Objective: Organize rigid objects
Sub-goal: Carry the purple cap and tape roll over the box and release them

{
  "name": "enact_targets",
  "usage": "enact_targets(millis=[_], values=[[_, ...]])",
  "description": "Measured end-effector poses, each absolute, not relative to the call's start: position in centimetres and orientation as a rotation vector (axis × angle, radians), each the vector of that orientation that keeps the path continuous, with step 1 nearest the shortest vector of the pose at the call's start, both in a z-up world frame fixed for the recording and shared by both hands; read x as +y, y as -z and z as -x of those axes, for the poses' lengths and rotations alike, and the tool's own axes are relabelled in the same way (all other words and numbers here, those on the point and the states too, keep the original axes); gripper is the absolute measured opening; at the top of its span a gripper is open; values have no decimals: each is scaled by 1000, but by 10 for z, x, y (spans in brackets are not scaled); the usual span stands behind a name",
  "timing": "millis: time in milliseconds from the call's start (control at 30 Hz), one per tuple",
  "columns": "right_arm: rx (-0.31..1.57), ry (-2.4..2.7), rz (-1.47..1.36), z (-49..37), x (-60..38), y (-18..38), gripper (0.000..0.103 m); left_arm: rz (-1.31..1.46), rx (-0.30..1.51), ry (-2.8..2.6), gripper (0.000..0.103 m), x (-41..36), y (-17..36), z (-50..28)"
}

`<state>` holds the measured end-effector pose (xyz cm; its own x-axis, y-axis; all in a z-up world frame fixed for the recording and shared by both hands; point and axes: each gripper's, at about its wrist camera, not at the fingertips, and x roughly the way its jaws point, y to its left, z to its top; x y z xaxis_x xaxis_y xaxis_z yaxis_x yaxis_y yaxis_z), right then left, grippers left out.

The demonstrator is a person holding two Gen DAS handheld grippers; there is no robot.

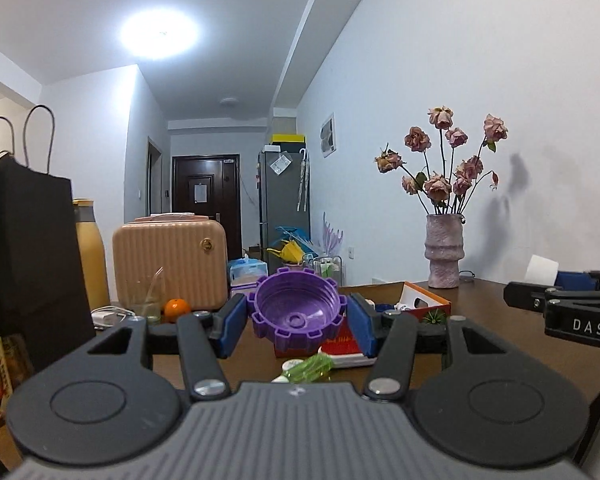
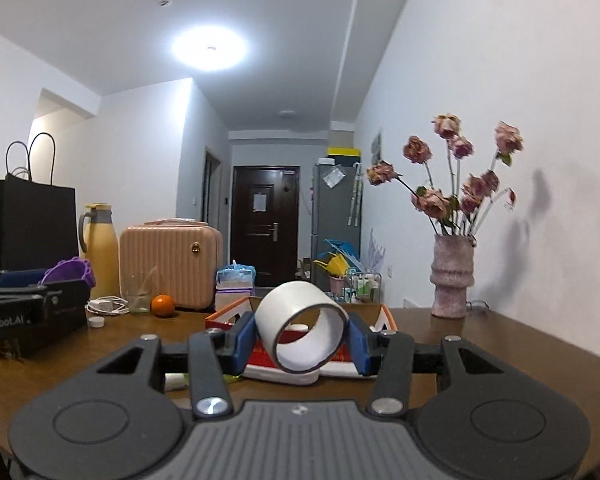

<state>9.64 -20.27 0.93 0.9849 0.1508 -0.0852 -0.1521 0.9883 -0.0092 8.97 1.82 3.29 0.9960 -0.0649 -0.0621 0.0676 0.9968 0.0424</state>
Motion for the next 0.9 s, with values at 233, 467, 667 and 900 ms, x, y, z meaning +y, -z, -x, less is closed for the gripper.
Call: enact_targets(millis=[233,467,667,900], values=[[109,-133,4,-73,-203,1,47,-32,75,70,55,28,-26,-72],[95,-102,8,-76,-207,11,47,-25,84,61,55,27,-20,-75],[117,-85,-1,-91,-214,21,47,-8,105,60,55,25,-12,-90],[162,-90,-27,-129,-225,25,47,-6,144,66,55,19,-12,-132]])
